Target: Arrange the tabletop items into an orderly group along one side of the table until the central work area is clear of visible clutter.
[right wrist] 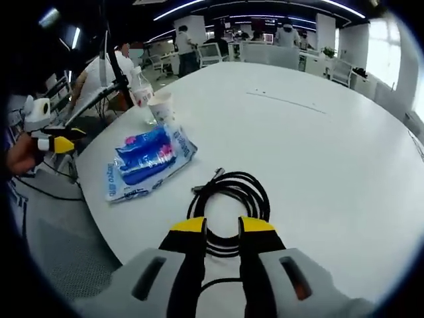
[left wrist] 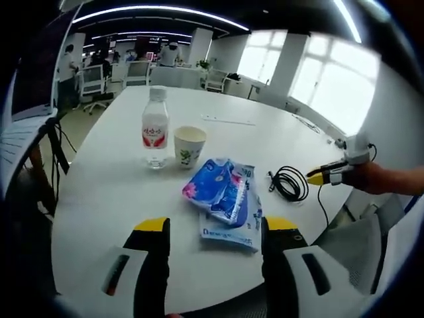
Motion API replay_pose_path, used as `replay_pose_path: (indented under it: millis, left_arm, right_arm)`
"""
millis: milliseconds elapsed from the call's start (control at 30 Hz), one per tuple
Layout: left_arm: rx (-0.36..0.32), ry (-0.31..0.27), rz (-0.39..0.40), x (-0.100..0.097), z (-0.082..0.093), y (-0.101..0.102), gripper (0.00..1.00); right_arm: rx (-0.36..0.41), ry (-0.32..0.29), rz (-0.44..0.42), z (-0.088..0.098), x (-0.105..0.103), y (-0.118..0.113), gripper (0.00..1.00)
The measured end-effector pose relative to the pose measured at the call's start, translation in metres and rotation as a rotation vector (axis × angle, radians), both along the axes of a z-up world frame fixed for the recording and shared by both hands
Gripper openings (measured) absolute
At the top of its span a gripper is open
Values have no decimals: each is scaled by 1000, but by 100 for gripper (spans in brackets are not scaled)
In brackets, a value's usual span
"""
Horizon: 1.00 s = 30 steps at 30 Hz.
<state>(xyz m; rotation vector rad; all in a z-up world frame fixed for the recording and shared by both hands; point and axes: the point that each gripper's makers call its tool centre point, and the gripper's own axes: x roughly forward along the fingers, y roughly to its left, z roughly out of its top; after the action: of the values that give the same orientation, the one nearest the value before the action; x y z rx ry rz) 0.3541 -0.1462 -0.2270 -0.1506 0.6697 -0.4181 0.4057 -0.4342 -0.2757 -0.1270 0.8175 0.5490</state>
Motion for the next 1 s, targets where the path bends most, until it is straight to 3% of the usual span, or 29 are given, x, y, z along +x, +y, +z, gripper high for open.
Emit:
replay_pose_path:
  millis: [533, 1000]
  left_arm:
    - [-9, -18, 59, 7, 8, 10, 55]
    - [-4, -9, 54, 9, 6, 9, 55]
  right_arm:
    - [44, -19, 128, 5, 27, 62, 17]
    - [97, 1, 158, -3, 37, 97, 16]
